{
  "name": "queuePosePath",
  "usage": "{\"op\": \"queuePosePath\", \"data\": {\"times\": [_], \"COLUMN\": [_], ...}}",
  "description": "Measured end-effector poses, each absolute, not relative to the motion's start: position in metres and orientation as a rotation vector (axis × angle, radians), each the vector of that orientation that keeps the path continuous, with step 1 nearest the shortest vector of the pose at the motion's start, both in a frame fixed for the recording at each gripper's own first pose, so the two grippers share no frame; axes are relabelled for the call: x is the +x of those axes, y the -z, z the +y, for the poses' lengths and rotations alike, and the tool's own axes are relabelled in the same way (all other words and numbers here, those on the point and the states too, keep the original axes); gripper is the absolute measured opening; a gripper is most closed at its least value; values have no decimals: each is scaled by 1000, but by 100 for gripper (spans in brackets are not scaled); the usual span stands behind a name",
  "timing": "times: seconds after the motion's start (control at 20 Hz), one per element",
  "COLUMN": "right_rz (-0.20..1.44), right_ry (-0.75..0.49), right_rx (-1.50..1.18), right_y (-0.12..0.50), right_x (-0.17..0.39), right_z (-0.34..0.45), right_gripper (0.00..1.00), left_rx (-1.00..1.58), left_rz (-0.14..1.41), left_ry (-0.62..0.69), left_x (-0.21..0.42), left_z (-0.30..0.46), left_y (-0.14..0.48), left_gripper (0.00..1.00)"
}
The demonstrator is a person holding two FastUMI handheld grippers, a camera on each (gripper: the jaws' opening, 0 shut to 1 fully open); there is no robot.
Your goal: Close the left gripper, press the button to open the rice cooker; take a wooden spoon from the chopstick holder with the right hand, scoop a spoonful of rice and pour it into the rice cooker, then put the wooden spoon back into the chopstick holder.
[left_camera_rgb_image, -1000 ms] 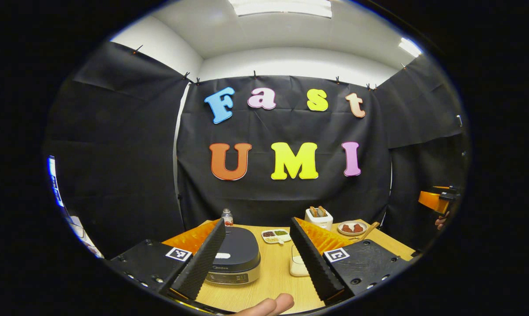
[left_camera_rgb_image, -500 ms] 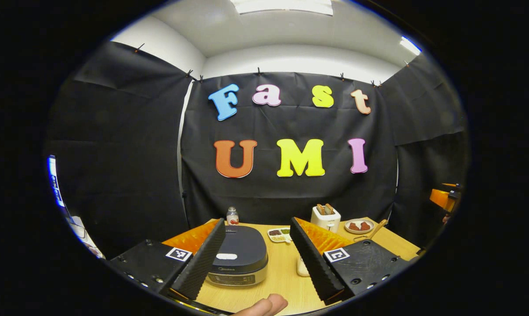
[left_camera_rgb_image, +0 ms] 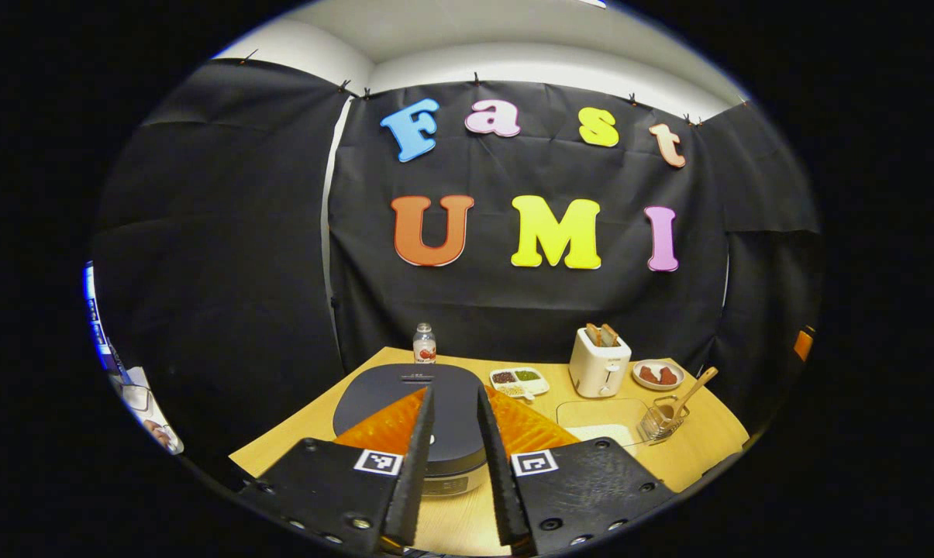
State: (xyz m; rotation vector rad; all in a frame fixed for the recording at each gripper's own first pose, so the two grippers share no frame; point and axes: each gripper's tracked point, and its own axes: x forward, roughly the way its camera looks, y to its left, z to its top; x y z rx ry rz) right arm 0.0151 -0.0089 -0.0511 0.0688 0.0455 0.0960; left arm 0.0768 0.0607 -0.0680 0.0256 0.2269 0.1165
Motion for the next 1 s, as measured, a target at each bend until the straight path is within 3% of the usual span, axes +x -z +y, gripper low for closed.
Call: {"op": "queuePosePath", "data": {"times": [0.05, 0.4, 0.5, 1.0], "right_rz": [49, 78, 89, 113], "right_ry": [-101, -99, -101, -111], "right_rx": [71, 77, 78, 88], "right_y": [53, 71, 77, 93], "right_x": [17, 29, 32, 37], "right_z": [-10, -15, -15, -12], "right_gripper": [100, 100, 100, 100], "left_rx": [43, 108, 89, 92], "left_rz": [247, 378, 422, 583], "left_ry": [-137, -185, -180, -209], "left_x": [82, 107, 112, 124], "left_z": [68, 88, 88, 103], "left_y": [74, 113, 124, 174], "left_gripper": [32, 32, 0, 0]}}
